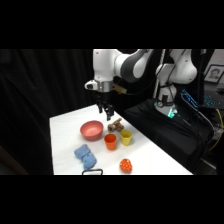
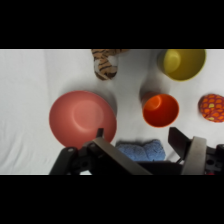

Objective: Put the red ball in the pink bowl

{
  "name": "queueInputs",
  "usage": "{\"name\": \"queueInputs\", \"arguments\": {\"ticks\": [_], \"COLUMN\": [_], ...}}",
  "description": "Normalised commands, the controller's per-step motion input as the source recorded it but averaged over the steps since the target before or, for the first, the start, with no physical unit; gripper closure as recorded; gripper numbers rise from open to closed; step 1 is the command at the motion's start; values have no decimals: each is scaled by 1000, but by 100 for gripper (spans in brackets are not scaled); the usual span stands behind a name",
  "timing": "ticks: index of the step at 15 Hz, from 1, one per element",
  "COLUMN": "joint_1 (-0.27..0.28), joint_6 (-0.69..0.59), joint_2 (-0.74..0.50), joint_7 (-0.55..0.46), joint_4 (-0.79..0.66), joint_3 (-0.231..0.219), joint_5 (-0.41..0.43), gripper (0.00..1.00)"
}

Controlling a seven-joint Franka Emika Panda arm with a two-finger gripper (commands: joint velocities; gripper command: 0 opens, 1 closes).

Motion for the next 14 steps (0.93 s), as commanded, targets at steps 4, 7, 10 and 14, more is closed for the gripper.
{"name": "queueInputs", "arguments": {"ticks": [4,7,10,14], "joint_1": [13,79,123,128], "joint_6": [-37,-69,-96,-78], "joint_2": [-16,-16,18,106], "joint_7": [85,213,295,293], "joint_4": [21,73,124,184], "joint_3": [44,81,100,95], "joint_5": [-1,-34,-76,-101], "gripper": [0,0,0,0]}}
